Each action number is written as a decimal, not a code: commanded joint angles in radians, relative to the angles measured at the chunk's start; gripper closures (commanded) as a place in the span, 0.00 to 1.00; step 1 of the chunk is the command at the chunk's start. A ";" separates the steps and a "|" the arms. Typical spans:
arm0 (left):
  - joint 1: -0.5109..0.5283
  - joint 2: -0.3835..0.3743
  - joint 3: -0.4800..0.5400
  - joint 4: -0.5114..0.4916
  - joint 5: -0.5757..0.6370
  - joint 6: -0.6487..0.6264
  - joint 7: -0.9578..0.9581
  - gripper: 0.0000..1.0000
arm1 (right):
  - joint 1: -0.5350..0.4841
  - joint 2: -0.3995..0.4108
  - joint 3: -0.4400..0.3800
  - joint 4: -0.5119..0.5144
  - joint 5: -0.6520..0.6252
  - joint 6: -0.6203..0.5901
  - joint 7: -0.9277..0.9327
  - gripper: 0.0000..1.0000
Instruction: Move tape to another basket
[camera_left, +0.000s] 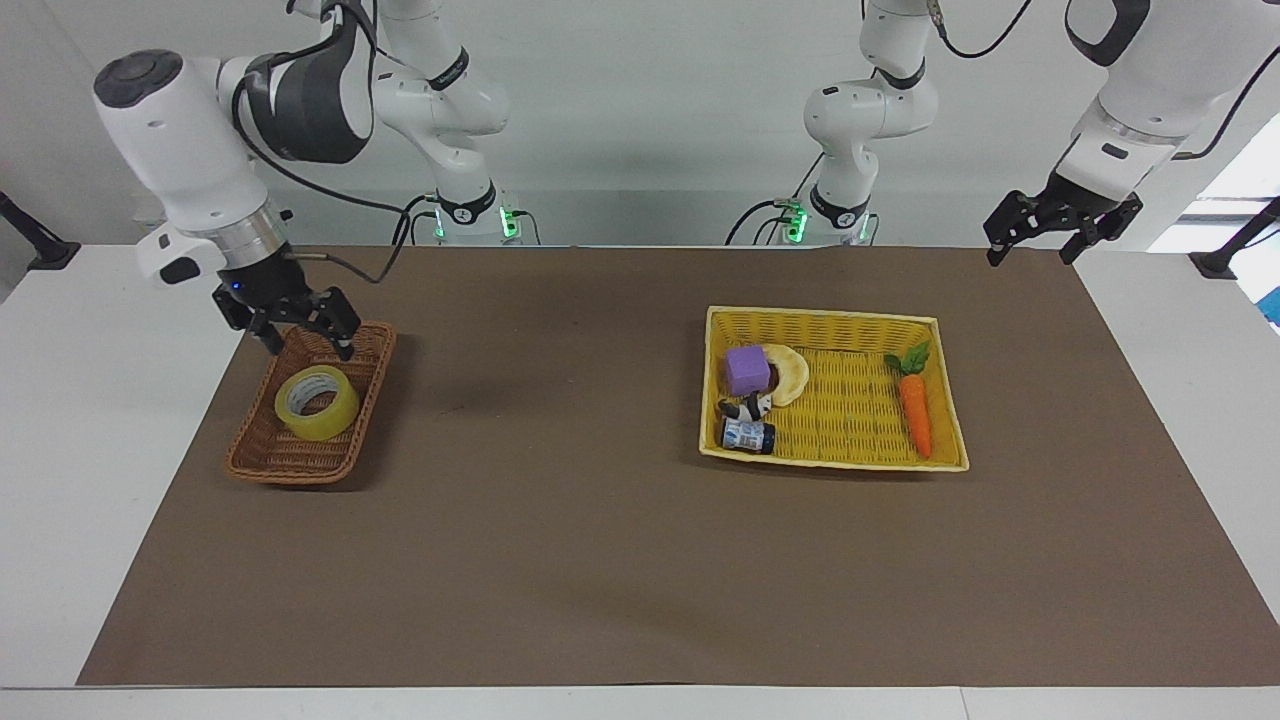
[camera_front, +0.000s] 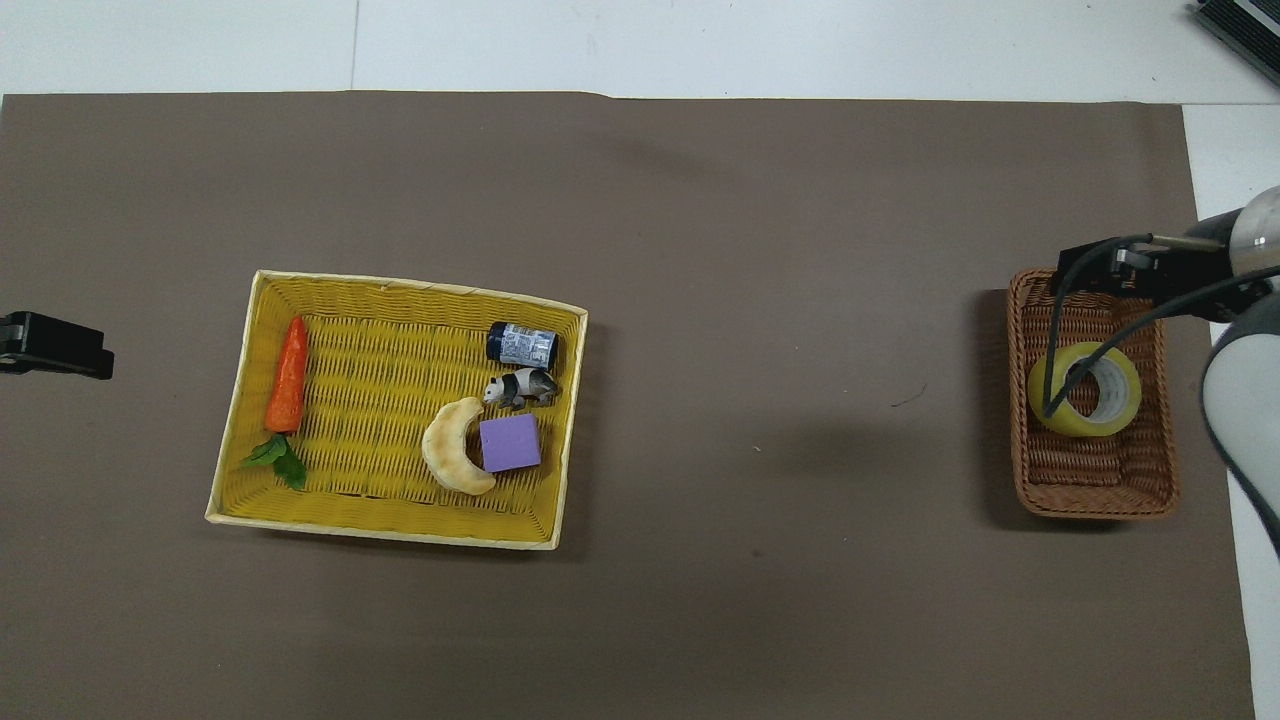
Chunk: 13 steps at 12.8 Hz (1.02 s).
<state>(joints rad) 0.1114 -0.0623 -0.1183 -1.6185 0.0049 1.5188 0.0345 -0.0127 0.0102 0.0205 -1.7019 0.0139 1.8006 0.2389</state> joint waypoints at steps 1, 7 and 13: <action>0.005 -0.017 -0.003 -0.017 0.013 0.006 -0.010 0.00 | 0.057 -0.036 0.009 -0.018 -0.028 -0.026 0.124 0.00; 0.005 -0.017 -0.003 -0.017 0.013 0.006 -0.010 0.00 | 0.040 -0.070 -0.008 0.136 -0.031 -0.228 0.061 0.00; 0.005 -0.024 -0.003 -0.015 0.013 0.006 -0.010 0.00 | 0.039 -0.099 -0.008 0.081 -0.029 -0.213 -0.032 0.00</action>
<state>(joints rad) 0.1114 -0.0645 -0.1182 -1.6183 0.0049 1.5188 0.0342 0.0333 -0.0752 0.0068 -1.5951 -0.0036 1.5661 0.1849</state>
